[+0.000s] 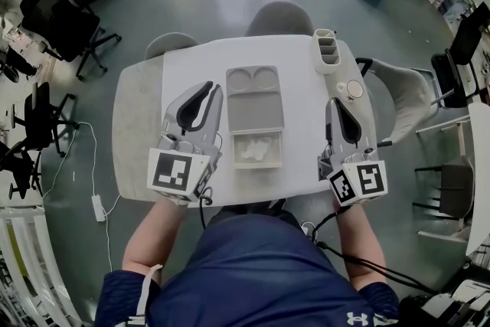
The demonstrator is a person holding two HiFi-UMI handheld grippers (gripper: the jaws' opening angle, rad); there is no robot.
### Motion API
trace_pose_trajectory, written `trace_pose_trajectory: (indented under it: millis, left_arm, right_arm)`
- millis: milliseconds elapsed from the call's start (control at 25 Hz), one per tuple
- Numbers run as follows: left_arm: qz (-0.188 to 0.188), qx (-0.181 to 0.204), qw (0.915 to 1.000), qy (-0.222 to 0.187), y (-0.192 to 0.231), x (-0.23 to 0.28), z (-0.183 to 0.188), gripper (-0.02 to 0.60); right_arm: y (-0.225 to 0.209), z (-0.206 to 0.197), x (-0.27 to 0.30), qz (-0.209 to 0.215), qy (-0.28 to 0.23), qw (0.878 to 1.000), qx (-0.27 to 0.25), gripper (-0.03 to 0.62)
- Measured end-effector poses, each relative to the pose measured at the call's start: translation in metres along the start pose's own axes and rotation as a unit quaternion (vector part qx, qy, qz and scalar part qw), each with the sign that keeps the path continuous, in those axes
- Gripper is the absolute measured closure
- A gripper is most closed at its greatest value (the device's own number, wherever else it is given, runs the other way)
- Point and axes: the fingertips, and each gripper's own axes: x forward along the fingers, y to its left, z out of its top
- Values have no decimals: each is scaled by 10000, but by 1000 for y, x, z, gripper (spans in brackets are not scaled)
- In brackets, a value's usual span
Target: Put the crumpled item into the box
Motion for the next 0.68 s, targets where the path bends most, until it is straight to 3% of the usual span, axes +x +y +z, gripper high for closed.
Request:
trace_pose_trajectory:
  millis: [680]
  left_arm:
    - [-98, -10, 10000, -9, -11, -2, -11, 532]
  right_arm:
    - [-2, -7, -8, 24, 24, 10000, 1, 594]
